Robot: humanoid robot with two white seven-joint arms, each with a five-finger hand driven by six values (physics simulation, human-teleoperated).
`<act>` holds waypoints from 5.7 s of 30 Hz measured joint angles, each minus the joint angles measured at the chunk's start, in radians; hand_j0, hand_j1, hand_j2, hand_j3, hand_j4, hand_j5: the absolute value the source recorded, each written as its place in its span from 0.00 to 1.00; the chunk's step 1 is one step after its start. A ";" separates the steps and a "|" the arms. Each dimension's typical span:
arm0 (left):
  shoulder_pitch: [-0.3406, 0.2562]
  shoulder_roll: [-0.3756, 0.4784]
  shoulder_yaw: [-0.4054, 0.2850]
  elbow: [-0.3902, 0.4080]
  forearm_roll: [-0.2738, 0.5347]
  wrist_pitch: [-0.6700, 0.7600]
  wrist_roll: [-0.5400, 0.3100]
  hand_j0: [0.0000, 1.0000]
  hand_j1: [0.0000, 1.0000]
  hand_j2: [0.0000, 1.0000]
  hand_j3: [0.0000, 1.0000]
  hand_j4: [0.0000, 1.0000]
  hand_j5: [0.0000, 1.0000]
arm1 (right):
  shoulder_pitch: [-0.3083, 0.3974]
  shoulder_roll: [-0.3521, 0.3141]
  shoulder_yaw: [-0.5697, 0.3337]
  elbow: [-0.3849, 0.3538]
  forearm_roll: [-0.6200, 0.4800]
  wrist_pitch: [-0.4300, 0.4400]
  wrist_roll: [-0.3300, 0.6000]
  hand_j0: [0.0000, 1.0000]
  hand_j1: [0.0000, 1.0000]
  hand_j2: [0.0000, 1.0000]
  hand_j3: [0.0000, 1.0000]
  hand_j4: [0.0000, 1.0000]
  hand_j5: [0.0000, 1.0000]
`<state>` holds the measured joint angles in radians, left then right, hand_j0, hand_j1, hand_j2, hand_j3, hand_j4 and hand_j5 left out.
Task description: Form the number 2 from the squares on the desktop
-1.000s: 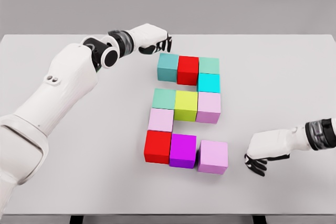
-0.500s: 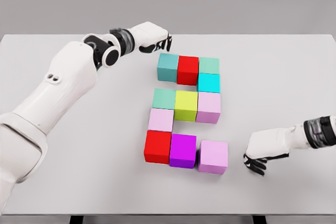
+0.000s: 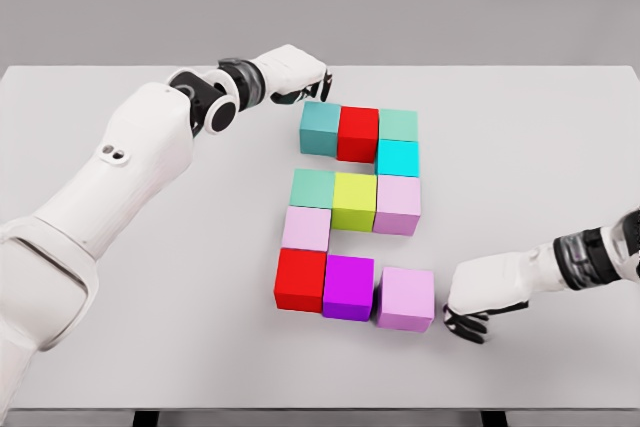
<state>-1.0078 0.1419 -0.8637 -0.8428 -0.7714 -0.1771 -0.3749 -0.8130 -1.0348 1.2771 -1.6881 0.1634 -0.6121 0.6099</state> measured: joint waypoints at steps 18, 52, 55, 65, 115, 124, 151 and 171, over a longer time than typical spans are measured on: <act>0.014 0.015 0.006 -0.031 0.014 -0.010 -0.004 0.48 0.48 0.48 0.48 0.48 0.48 | -0.006 0.018 0.003 0.000 -0.001 -0.001 0.001 0.12 0.12 0.12 0.12 0.12 0.12; 0.021 0.025 0.006 -0.038 0.018 -0.014 -0.004 0.49 0.49 0.49 0.49 0.49 0.49 | -0.008 0.054 -0.003 0.001 -0.003 -0.001 0.001 0.12 0.12 0.12 0.12 0.12 0.12; 0.021 0.025 0.006 -0.038 0.017 -0.015 -0.003 0.49 0.49 0.49 0.49 0.49 0.49 | -0.008 0.055 -0.004 0.001 -0.003 -0.001 0.001 0.12 0.12 0.12 0.12 0.12 0.12; 0.028 0.025 0.008 -0.047 0.017 -0.037 -0.003 0.50 0.50 0.50 0.50 0.50 0.50 | -0.008 0.055 -0.006 0.001 -0.003 -0.001 0.001 0.12 0.12 0.12 0.12 0.12 0.12; 0.061 0.063 0.071 0.020 0.014 -0.034 0.002 0.44 0.44 0.44 0.44 0.44 0.44 | -0.060 -0.004 -0.020 0.023 0.046 -0.001 0.001 0.15 0.15 0.15 0.15 0.15 0.15; 0.067 0.061 0.071 0.003 0.017 -0.036 0.013 0.44 0.44 0.44 0.44 0.44 0.44 | -0.066 -0.064 -0.108 0.058 0.066 -0.001 0.001 0.52 0.52 0.52 0.52 0.52 0.52; 0.074 0.060 0.074 -0.014 0.019 -0.039 0.017 0.49 0.49 0.49 0.49 0.49 0.49 | -0.037 -0.167 -0.284 0.223 0.045 -0.001 0.001 1.00 1.00 1.00 1.00 1.00 1.00; 0.091 0.062 0.074 -0.014 0.017 -0.034 0.023 0.49 0.49 0.49 0.49 0.49 0.49 | -0.037 -0.159 -0.279 0.223 0.046 -0.001 0.001 1.00 1.00 1.00 1.00 1.00 1.00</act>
<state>-0.9173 0.2036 -0.7898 -0.8571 -0.7544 -0.2112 -0.3516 -0.8498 -1.1939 0.9979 -1.4655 0.2091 -0.6130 0.6111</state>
